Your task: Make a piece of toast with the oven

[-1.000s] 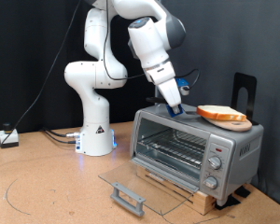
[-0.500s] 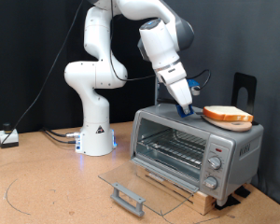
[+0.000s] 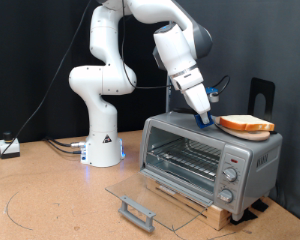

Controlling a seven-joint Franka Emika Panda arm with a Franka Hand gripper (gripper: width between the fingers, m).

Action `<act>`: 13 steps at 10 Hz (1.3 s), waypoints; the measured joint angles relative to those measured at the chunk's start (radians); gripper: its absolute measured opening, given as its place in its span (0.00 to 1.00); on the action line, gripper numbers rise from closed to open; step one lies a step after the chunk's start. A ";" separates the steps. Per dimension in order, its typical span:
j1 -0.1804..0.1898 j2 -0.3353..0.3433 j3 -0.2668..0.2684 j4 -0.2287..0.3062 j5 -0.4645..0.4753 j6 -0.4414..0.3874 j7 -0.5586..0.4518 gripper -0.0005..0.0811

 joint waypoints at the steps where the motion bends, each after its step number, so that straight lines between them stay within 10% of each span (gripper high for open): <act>1: 0.013 0.000 -0.002 -0.004 0.057 0.020 -0.044 0.49; 13: 0.046 -0.103 -0.129 -0.074 0.167 -0.106 -0.127 0.49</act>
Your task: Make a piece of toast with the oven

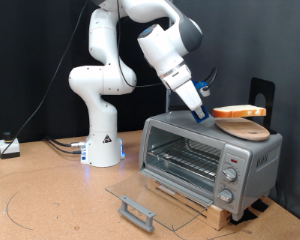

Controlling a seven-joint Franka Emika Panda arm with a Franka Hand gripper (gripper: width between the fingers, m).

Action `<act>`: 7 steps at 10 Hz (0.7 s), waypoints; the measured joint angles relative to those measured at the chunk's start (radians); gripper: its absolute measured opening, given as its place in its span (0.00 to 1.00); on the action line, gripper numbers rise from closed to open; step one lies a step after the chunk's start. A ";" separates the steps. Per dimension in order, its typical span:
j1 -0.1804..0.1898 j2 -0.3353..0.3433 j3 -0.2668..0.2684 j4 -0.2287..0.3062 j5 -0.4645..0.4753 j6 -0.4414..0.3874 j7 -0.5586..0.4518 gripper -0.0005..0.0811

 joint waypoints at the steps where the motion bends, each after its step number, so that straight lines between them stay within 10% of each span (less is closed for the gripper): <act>1: -0.001 -0.024 -0.035 -0.018 0.000 -0.007 -0.020 0.49; 7: -0.076 -0.166 -0.226 -0.076 -0.158 -0.181 -0.012 0.49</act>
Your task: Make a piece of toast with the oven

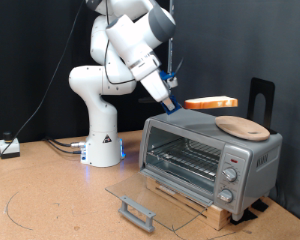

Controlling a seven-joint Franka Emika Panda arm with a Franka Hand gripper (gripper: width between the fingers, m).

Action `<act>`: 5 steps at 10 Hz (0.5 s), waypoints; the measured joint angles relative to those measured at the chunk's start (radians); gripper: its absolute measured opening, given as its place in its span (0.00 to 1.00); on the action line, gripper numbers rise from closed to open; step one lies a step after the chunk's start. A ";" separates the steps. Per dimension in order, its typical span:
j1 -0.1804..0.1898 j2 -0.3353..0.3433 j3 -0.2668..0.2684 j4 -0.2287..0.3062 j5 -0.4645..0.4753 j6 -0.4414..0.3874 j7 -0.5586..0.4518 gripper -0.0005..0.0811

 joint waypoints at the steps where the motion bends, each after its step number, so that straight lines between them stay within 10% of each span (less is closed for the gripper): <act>1: -0.024 -0.016 -0.017 -0.005 -0.022 -0.002 0.010 0.49; 5: -0.126 -0.041 -0.110 -0.004 -0.117 -0.046 0.023 0.49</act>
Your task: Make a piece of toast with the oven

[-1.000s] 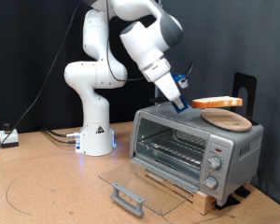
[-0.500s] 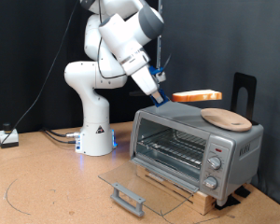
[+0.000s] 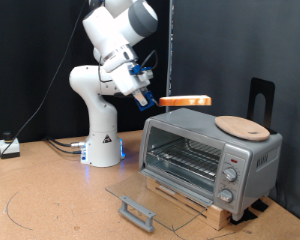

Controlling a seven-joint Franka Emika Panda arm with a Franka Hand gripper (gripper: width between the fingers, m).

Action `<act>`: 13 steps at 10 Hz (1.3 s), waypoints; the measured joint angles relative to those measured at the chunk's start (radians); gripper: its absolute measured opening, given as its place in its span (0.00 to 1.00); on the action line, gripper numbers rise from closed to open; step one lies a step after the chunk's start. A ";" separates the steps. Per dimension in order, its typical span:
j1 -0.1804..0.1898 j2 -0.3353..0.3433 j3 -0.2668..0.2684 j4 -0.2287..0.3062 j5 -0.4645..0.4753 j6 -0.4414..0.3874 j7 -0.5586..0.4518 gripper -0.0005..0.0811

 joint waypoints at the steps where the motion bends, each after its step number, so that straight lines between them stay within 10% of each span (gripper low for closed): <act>1: -0.021 0.000 -0.033 0.002 -0.023 -0.018 -0.010 0.49; 5: -0.097 0.001 -0.161 0.023 -0.134 -0.123 -0.070 0.49; 13: -0.096 0.204 -0.161 0.013 -0.139 -0.027 -0.348 0.49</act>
